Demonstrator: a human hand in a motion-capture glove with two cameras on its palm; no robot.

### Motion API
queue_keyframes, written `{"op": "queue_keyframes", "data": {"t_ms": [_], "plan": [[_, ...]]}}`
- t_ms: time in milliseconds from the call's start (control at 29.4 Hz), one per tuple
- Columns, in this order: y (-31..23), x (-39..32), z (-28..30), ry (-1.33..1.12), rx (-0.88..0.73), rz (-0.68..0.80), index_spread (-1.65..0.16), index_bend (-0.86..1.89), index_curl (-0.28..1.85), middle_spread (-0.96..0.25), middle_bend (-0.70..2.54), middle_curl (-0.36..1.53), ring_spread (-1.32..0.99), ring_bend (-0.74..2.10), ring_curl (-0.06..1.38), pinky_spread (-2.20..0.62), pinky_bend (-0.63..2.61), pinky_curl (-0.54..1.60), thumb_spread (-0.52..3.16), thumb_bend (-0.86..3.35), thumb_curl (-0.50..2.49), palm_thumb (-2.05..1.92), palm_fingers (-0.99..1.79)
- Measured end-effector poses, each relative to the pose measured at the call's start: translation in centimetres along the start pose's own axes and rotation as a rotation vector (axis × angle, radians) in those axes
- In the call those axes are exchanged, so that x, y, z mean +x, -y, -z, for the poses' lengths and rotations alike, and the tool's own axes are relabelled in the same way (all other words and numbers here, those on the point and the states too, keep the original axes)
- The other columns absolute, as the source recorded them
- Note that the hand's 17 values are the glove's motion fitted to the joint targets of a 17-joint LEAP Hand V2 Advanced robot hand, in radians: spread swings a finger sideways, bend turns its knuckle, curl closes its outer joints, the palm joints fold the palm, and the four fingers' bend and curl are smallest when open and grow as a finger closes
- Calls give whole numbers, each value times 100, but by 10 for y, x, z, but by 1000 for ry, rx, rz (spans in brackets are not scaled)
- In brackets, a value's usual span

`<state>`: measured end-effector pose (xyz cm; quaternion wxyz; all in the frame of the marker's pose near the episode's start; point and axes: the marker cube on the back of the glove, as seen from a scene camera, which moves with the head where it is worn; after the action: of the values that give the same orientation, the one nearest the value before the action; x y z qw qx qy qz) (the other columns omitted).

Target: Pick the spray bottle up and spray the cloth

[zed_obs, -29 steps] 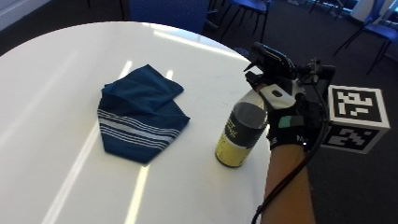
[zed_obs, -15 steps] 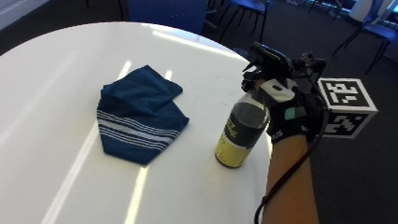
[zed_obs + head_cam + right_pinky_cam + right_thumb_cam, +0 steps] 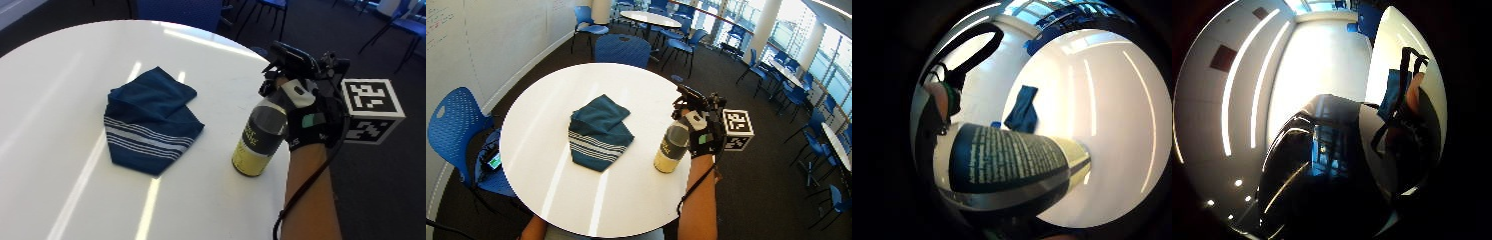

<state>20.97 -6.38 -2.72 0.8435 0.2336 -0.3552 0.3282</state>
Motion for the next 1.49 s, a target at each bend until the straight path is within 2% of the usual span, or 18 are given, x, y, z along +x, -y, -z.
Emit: {"op": "queue_keyframes", "data": {"t_ms": [679, 1495], "plan": [[7, -9, -3, -62, 185, 63, -28, 48, 56, -24, 58, 53, -27, 47, 46, -27, 31, 38, 31, -3, 72, 88, 139], [5, 3, -1, -66, 221, 56, -27, 52, 56, -23, 63, 52, -25, 57, 48, -29, 31, 40, 22, -3, 77, 86, 141]]}}
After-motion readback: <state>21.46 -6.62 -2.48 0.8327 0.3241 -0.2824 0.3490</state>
